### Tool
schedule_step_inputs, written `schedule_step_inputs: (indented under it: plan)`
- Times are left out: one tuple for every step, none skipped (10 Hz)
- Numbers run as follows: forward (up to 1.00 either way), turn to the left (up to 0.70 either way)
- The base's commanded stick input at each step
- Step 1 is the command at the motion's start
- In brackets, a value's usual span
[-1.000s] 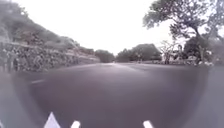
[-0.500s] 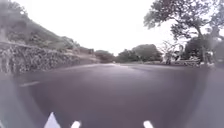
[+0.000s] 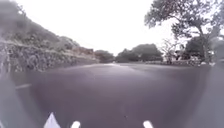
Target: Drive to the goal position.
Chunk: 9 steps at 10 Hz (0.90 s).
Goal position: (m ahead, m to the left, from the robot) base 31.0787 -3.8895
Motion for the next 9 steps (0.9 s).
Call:
schedule_step_inputs:
  plan:
    - [0.7, 0.0]
    - [0.7, 0.0]
    - [0.7, 0.0]
    - [0.7, 0.0]
    - [0.7, 0.0]
    - [0.7, 0.0]
    - [0.7, 0.0]
    - [0.7, 0.0]
    - [0.7, 0.0]
